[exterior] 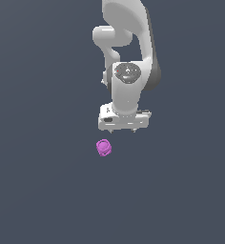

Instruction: Pick up the object and move it to a goal position.

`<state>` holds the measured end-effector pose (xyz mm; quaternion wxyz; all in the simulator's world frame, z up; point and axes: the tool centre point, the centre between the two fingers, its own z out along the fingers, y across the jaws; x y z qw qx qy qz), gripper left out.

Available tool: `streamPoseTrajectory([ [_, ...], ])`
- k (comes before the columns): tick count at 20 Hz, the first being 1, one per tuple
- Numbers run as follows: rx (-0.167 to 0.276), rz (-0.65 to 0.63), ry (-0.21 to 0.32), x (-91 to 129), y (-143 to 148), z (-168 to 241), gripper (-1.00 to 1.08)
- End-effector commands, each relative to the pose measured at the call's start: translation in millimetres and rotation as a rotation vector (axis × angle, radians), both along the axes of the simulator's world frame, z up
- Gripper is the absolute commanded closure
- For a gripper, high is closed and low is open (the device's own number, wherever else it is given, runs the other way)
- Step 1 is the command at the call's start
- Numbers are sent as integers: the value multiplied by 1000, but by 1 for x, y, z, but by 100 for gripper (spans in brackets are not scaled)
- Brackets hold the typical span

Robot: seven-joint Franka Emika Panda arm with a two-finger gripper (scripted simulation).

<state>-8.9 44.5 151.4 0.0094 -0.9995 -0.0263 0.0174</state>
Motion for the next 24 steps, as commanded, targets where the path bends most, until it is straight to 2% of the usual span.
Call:
streamPoseTrajectory([
  [1,0,0,0,0,0,0,-92],
  [9,3,-60,-36,9,-9,14,-92],
  [13,4,-67,-38,10,-9,15,-92],
  [24,-1,15,-38,13,-21,3,-92],
])
